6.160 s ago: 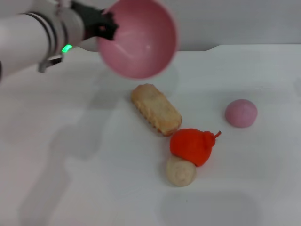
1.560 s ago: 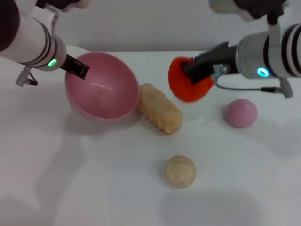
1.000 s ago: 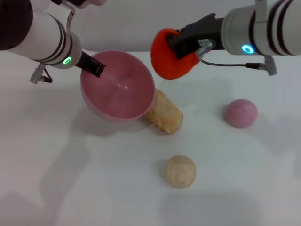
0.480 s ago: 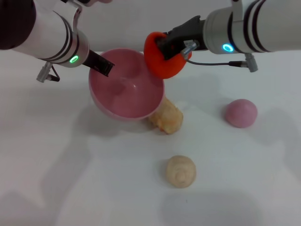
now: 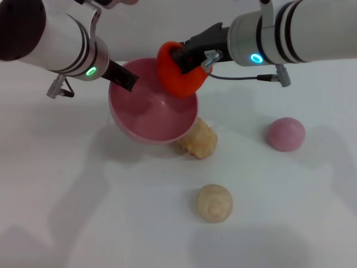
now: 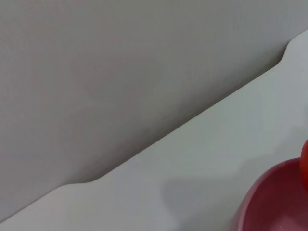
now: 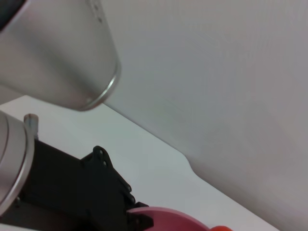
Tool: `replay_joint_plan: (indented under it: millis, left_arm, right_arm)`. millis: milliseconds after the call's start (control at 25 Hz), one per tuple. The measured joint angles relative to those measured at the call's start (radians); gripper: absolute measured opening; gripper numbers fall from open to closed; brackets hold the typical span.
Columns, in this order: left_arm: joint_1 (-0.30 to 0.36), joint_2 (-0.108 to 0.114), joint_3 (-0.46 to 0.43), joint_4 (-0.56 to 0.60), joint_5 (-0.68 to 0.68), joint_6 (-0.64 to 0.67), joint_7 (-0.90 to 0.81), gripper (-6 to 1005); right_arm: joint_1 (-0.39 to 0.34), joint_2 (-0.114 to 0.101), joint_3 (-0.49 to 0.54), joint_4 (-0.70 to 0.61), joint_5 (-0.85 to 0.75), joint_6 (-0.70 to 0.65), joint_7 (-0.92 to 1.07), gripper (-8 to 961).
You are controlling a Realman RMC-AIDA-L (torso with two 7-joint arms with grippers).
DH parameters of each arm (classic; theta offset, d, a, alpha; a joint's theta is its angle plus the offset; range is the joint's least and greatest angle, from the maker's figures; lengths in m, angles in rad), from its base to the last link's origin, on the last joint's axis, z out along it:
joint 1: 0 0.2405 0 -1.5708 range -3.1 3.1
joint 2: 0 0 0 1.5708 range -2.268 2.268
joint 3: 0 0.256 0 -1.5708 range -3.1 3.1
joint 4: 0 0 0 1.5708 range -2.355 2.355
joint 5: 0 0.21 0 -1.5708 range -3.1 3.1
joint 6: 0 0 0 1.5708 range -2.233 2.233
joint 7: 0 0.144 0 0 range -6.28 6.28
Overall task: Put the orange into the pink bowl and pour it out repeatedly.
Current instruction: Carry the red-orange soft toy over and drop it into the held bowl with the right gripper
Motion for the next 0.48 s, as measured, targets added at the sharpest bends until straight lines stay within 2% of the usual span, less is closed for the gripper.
replay_joint_plan:
  millis: [240,400,480]
  left_arm:
    - [0.0,0.0,0.006,0.01,-0.004,0.004,0.0,40]
    - [0.002,0.0,0.006,0.012,-0.004,0.005,0.0,40]
    - [0.005,0.0,0.006,0.012,-0.004,0.005,0.0,40]
  right_arm:
    - [0.014,0.001,-0.024,0.079,0.053,-0.09,-0.03,53]
    - [0.006,0.003,-0.039,0.07,0.058,-0.108,-0.033,54]
    - [-0.006,0.003,-0.041,0.04,0.058,-0.103,-0.033,122]
